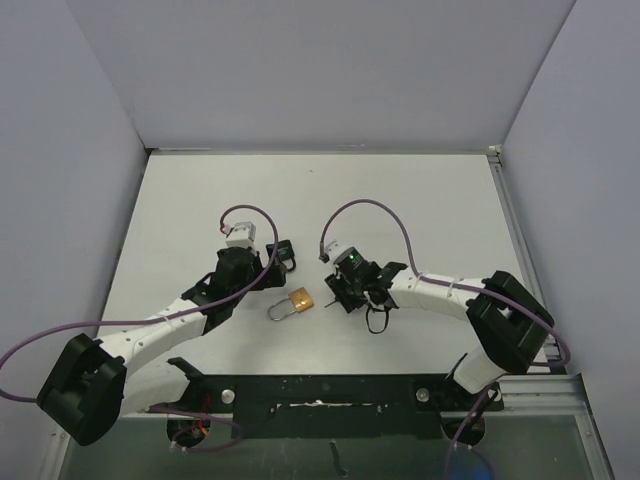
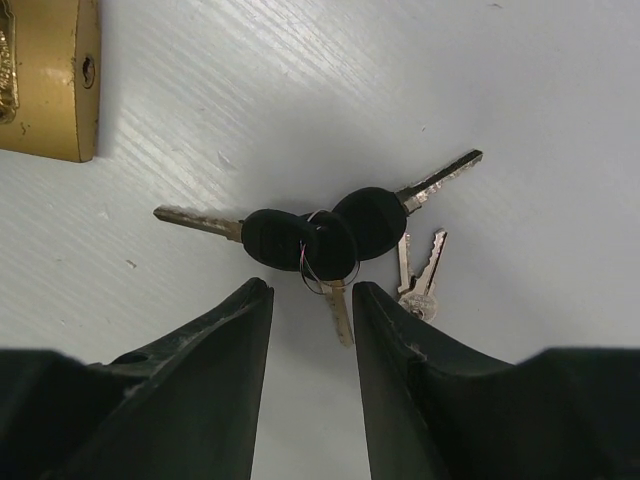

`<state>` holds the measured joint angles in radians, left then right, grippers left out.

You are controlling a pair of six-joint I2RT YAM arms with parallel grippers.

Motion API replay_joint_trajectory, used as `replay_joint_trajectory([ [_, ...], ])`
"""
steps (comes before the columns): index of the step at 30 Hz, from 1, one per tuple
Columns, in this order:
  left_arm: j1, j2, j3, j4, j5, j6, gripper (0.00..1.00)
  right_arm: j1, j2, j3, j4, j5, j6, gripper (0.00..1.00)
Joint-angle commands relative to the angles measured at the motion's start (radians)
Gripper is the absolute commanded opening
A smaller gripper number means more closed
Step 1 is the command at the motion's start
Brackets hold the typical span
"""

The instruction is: Unlock with the key

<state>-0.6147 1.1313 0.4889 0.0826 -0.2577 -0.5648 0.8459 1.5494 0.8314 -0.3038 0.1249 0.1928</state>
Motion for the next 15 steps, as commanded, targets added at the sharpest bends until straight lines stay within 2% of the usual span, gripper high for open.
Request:
replay_joint_trajectory([
  [1, -0.006, -0.017, 0.02, 0.045, -0.007, -0.004, 0.96, 0.004, 0.023, 0.047, 0.038, 0.03, -0.016, 0.38],
  [6, -0.005, -0.025, 0.02, 0.037, -0.019, -0.003, 0.96, 0.003, 0.059, 0.066, 0.037, 0.046, -0.02, 0.32],
  [11, -0.005, -0.028, 0.01, 0.04, -0.019, -0.008, 0.96, 0.004, 0.075, 0.075, 0.038, 0.064, -0.018, 0.12],
  [15, -0.005, -0.027, 0.007, 0.042, -0.02, -0.009, 0.96, 0.004, 0.053, 0.075, 0.036, 0.082, -0.011, 0.03],
])
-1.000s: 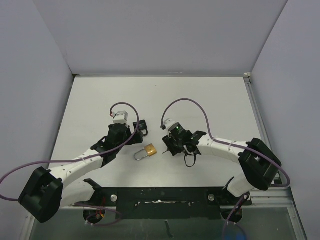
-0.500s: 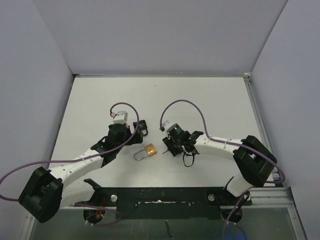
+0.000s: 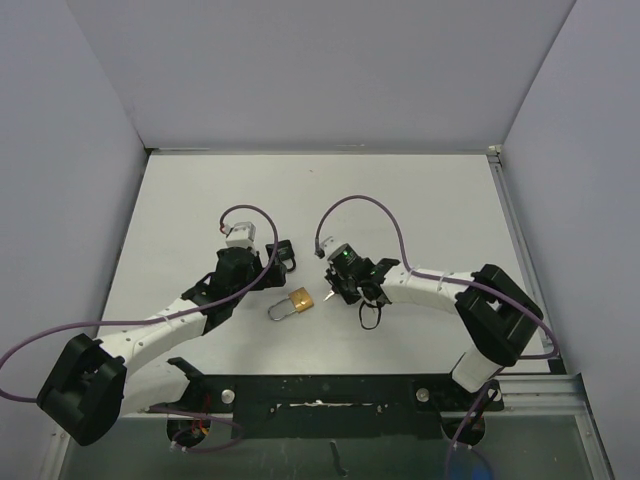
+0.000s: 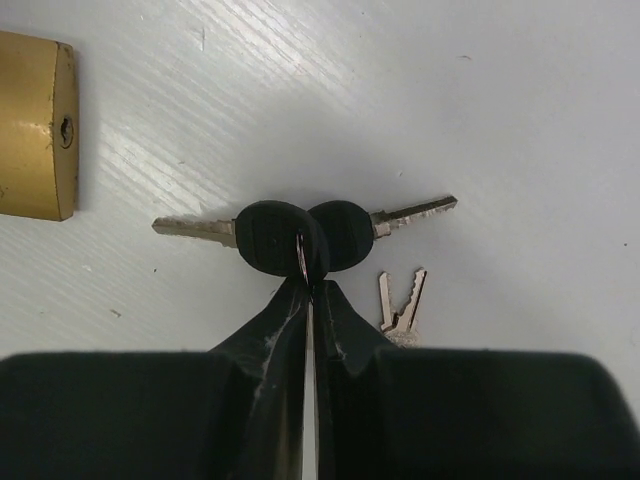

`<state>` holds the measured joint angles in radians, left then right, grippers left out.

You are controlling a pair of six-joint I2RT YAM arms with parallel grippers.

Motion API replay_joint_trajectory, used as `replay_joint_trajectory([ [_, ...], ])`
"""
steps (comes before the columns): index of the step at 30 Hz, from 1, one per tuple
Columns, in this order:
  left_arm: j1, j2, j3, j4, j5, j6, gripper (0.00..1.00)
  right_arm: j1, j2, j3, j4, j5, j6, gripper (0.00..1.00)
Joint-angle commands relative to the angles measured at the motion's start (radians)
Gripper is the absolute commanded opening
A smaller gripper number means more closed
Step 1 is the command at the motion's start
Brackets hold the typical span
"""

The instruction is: Unlock with the key

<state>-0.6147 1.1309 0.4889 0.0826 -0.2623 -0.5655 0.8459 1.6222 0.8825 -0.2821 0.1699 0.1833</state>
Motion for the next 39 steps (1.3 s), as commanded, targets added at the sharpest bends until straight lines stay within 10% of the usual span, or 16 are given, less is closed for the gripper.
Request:
replay_joint_trajectory([
  [1, -0.005, -0.025, 0.007, 0.045, -0.014, -0.008, 0.96, 0.004, -0.033, 0.023, 0.015, 0.041, 0.001, 0.02],
  [29, -0.113, 0.01, -0.063, 0.48, 0.321, 0.168, 0.78, -0.029, -0.322, 0.073, -0.008, 0.046, 0.055, 0.0],
  [39, -0.219, 0.081, -0.021, 0.489, 0.222, 0.281, 0.7, -0.076, -0.337, 0.101, -0.048, -0.007, 0.11, 0.0],
])
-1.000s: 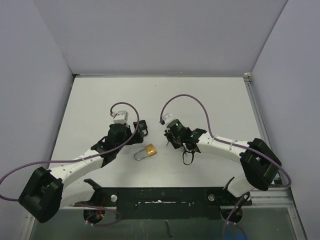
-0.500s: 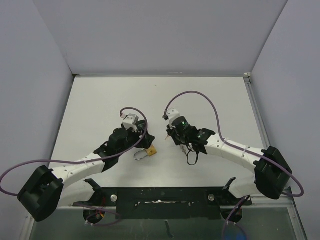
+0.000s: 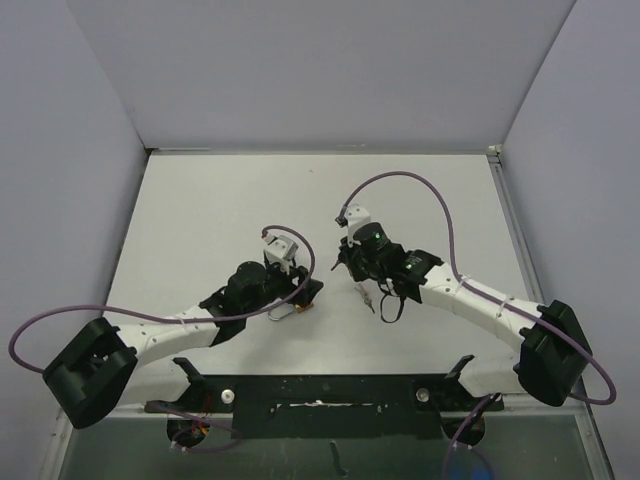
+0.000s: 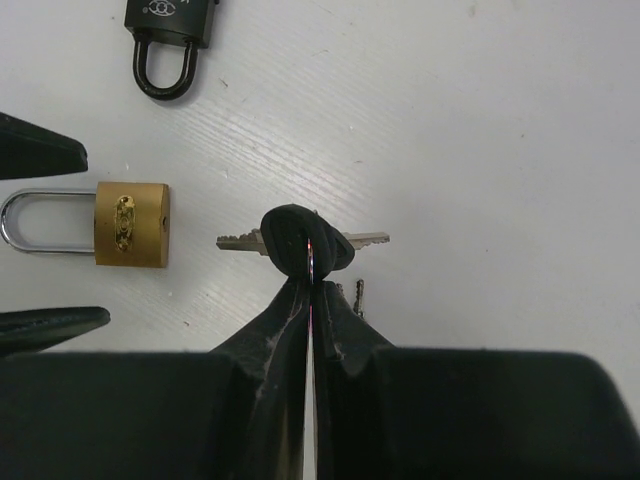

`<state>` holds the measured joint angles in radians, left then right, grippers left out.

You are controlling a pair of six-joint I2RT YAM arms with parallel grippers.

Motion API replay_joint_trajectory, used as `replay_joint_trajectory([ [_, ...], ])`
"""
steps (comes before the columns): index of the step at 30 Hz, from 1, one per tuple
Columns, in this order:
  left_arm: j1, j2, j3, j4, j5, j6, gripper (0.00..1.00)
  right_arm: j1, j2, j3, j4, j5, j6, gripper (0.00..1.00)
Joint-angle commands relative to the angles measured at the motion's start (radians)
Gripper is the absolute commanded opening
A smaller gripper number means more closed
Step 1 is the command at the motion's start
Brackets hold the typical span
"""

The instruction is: Unlock with the key

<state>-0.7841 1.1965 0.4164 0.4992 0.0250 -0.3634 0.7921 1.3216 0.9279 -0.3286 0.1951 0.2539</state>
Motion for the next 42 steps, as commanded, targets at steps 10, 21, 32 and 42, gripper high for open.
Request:
replay_joint_trajectory([
  [10, -0.21, 0.088, 0.091, 0.116, -0.36, 0.233, 0.69, -0.067, -0.027, 0.081, -0.026, -0.104, 0.091, 0.0],
  [21, -0.218, 0.14, 0.093, 0.201, -0.408, 0.241, 0.68, -0.077, -0.026, 0.084, -0.026, -0.13, 0.099, 0.0],
  [32, -0.208, 0.1, -0.003, 0.356, -0.362, 0.16, 0.68, -0.202, -0.106, -0.009, 0.087, -0.253, 0.208, 0.0],
  [42, -0.198, 0.178, -0.06, 0.608, -0.346, 0.163, 0.68, -0.299, -0.191, -0.061, 0.2, -0.362, 0.322, 0.0],
])
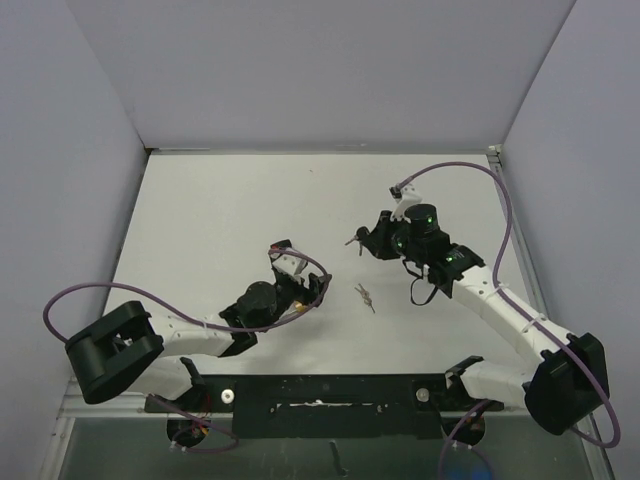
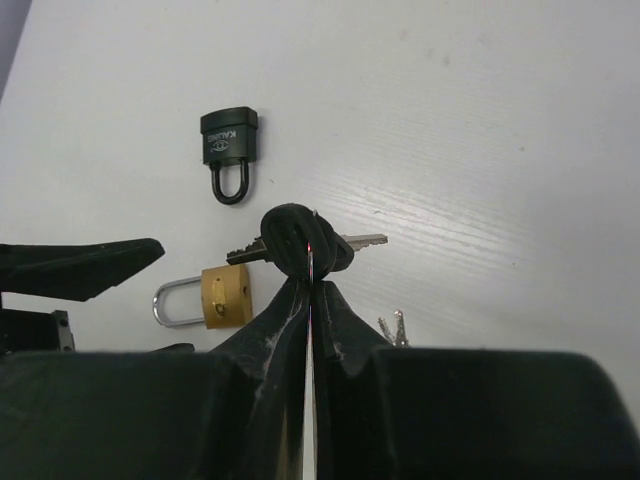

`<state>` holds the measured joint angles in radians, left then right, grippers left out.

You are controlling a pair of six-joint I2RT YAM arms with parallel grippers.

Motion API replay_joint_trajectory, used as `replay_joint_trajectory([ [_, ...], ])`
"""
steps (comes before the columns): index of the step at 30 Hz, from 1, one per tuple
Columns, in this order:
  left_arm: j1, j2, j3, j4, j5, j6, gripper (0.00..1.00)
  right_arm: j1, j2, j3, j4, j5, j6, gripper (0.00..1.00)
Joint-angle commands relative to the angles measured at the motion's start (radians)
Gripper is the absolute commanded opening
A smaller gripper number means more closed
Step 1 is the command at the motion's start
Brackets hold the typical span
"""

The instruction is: Unlock with the key

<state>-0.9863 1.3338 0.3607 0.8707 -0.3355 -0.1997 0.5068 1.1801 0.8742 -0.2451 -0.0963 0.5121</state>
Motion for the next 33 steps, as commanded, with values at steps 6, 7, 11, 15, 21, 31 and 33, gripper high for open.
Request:
replay_joint_trajectory([
  [6, 0.03, 0.112, -0.002, 0.361, 0.058, -0.036, 0.67, -0.033, -0.079, -0.017, 0.142, -0.112, 0.107, 0.0],
  [7, 0.038, 0.122, 0.0, 0.37, 0.07, -0.045, 0.66, -0.035, -0.083, -0.019, 0.147, -0.118, 0.115, 0.0],
  [11, 0.049, 0.182, 0.006, 0.465, 0.087, -0.033, 0.65, -0.042, -0.095, -0.031, 0.166, -0.14, 0.153, 0.0],
  [15, 0.049, 0.268, 0.003, 0.622, 0.083, 0.004, 0.61, -0.044, -0.095, -0.044, 0.189, -0.161, 0.192, 0.0],
  [21, 0.05, 0.3, 0.012, 0.646, 0.079, 0.01, 0.61, -0.048, -0.093, -0.058, 0.208, -0.174, 0.215, 0.0],
  [31, 0.049, 0.388, 0.111, 0.646, 0.134, 0.094, 0.64, -0.047, -0.079, -0.073, 0.256, -0.207, 0.27, 0.0],
  [33, 0.049, 0.408, 0.132, 0.646, 0.148, 0.117, 0.65, -0.048, -0.079, -0.073, 0.259, -0.209, 0.281, 0.0],
])
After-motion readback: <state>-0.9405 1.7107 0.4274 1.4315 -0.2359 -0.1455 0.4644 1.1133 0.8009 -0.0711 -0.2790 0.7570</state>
